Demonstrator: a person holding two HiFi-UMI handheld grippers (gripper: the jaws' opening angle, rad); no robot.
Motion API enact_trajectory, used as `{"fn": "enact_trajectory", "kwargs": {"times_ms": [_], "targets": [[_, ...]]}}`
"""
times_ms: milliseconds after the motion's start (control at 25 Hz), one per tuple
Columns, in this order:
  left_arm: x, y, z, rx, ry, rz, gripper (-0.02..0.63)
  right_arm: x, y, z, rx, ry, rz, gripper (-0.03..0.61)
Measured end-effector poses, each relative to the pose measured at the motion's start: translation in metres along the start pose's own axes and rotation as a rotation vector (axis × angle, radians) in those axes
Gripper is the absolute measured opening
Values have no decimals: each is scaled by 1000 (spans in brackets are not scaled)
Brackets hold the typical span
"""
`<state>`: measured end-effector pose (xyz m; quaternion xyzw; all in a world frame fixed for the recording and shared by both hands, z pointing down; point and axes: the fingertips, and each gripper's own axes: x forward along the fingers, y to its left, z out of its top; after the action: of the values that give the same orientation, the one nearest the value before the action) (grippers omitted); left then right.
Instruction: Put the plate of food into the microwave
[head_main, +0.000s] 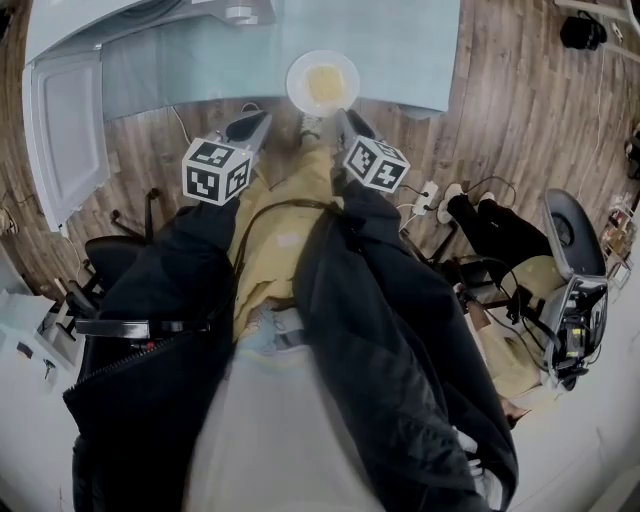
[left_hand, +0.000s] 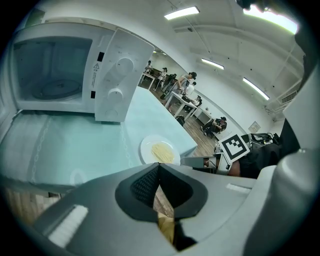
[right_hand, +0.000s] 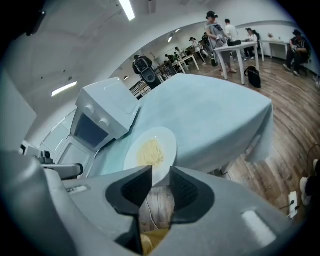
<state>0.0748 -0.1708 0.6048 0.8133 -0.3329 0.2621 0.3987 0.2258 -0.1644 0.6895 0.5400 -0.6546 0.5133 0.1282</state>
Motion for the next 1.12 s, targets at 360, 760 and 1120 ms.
{"fn": "enact_trajectory", "kwargs": {"times_ms": [360,760,1120], "targets": [[-7,7,-12,-34,-6,40,-3,23,2,-15,250,41,178,140],[-23,18,-23,-112,-51,77,-4,24,13,-15,506,42,388,20],[-57,44,-24,-174,-137,129,-4,14,44,-7,460,49,480,6]]}}
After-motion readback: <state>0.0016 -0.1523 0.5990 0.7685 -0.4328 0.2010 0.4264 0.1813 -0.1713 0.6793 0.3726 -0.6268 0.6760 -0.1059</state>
